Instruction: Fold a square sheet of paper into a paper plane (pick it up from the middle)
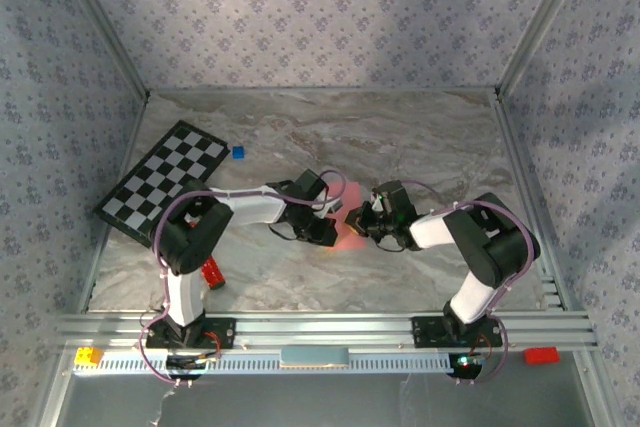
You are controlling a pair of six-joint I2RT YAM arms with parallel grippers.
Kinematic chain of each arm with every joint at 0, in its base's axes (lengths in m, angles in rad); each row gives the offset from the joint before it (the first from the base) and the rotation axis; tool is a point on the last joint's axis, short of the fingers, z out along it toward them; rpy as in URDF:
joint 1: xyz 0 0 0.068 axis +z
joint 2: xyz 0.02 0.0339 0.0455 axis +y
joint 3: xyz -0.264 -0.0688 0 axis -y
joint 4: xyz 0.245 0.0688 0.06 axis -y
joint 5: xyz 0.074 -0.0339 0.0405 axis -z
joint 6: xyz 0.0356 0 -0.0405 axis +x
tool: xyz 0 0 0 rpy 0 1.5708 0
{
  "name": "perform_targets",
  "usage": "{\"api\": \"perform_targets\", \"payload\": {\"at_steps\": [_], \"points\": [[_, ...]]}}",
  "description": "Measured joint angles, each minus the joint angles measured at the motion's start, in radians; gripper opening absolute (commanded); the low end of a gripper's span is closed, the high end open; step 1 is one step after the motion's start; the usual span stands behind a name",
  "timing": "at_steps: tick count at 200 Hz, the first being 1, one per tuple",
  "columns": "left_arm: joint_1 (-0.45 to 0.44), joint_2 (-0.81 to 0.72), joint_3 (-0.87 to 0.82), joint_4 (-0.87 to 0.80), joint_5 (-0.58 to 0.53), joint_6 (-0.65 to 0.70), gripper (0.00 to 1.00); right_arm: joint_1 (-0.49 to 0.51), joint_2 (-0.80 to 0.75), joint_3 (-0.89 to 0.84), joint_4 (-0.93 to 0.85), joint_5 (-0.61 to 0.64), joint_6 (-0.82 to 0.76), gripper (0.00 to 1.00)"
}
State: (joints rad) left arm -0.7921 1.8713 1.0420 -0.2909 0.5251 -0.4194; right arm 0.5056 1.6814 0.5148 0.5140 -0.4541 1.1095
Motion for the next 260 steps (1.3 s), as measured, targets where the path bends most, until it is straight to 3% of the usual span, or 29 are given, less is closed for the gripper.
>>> {"api": "perform_targets", "payload": {"at_steps": [90,123,188,260], "points": [[0.005,-0.097,-0.065,-0.103,-0.033,-0.005,0.07,-0.009,0.0,0.0,0.002,0.001,0.002,0.03],[0.01,-0.127,-0.056,-0.07,-0.021,-0.046,0.08,-0.01,0.0,0.0,0.002,0.001,0.002,0.03],[0.02,-0.003,0.091,0.011,0.003,-0.098,0.06,-0.01,0.0,0.0,0.002,0.001,0.002,0.04],[0.024,0.054,0.064,0.033,-0.014,-0.117,0.01,-0.01,0.001,0.027,-0.035,0.002,-0.027,0.08]]}}
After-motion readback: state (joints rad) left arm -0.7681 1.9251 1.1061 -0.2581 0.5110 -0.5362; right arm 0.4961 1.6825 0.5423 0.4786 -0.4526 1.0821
